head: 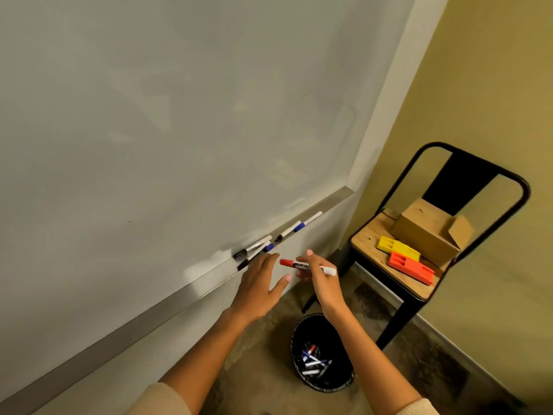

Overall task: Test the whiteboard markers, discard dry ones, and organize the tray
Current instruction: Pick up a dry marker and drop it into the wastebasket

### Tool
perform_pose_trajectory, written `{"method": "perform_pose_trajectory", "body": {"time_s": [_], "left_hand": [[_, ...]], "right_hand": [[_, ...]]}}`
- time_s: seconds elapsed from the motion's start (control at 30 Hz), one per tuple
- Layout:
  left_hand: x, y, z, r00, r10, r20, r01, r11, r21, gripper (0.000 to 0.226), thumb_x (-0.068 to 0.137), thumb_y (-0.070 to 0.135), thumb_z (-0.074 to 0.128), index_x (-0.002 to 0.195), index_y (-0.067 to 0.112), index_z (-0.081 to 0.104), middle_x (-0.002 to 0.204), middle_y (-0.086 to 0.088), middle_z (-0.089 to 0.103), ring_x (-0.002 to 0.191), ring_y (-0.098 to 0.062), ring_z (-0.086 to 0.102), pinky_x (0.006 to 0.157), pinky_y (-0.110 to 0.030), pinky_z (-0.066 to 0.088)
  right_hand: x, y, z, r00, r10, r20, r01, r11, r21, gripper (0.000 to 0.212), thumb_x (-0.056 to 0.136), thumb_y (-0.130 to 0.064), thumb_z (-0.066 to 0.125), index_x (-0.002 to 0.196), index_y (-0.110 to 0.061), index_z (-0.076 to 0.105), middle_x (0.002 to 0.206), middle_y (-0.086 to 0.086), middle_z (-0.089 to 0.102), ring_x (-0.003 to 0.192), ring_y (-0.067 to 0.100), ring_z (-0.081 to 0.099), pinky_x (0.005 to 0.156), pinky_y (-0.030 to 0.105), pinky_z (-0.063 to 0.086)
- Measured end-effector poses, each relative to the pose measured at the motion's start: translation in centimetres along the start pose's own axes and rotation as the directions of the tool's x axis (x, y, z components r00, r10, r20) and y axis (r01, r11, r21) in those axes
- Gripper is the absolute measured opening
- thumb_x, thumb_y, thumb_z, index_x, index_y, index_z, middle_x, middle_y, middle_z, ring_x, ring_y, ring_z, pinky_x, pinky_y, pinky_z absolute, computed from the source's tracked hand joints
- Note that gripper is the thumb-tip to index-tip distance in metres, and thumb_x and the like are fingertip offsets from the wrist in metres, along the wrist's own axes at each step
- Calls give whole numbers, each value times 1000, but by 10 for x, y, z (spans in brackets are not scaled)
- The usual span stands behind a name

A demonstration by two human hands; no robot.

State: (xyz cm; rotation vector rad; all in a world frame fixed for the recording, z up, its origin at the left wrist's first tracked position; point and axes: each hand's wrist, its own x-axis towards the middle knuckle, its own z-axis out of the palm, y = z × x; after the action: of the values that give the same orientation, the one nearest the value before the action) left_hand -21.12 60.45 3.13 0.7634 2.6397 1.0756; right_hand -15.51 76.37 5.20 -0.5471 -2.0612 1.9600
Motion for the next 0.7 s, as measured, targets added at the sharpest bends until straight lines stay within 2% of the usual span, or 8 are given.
{"method": "perform_pose_trajectory", "body": {"time_s": [0.07,0.13,0.23,0.3,0.4,0.47,0.6,0.7], "left_hand": [[1,-11,19,997,-3,77,-10,985,173,74,92,68,29,152,26,22,160,0,21,147,-20,17,117,-42,26],[1,-21,35,993,1,121,-35,960,277,91,81,80,7,153,25,19,162,-2,15,150,-24,9,119,-46,17],[4,-31,56,984,1,179,-62,940,336,108,70,86,-12,154,23,17,164,-4,7,151,-26,0,120,-49,8],[6,-32,66,976,-10,218,-76,921,381,112,66,86,-17,154,24,15,164,-4,3,151,-26,-3,120,-50,7],[10,-31,80,961,-36,274,-83,909,409,105,71,84,-7,154,23,15,164,-6,1,151,-27,-4,120,-51,7],[12,-30,89,954,-46,296,-87,903,420,94,80,79,2,154,22,15,164,-7,2,151,-28,-5,120,-52,7],[16,-31,103,943,-58,327,-97,893,439,70,97,60,30,154,21,16,164,-8,2,151,-28,-5,121,-53,8],[20,-33,105,942,-58,331,-95,898,429,69,98,58,32,154,20,17,164,-9,2,151,-29,-4,121,-53,8]], "right_hand": [[-2,26,-16,999,-40,-11,39,994,-106,33,102,-39,51,103,-18,76,99,-4,77,93,12,70,86,34,58],[-6,49,-31,999,-51,-19,45,968,-246,24,101,-38,54,113,-28,73,111,-13,74,104,4,67,93,31,55],[-12,81,-51,999,-33,-21,22,918,-396,33,99,-36,58,131,-29,63,127,-12,66,114,3,61,94,18,51],[-16,102,-61,1000,-10,-25,-4,871,-491,41,99,-38,58,138,-28,57,135,-12,61,121,6,57,99,20,45],[-18,130,-75,997,44,-60,-72,787,-613,47,98,-45,55,142,-31,51,139,-12,57,129,14,51,104,29,39],[-19,141,-83,993,82,-84,-117,731,-672,53,96,-51,54,145,-33,47,139,-9,56,130,18,50,106,37,41],[-16,155,-96,980,133,-151,-201,630,-750,78,82,-74,47,151,-37,35,147,-3,47,136,22,45,109,47,41],[-13,157,-102,968,179,-177,-251,620,-743,81,88,-66,55,155,-33,27,155,3,36,142,26,36,114,49,35]]}}
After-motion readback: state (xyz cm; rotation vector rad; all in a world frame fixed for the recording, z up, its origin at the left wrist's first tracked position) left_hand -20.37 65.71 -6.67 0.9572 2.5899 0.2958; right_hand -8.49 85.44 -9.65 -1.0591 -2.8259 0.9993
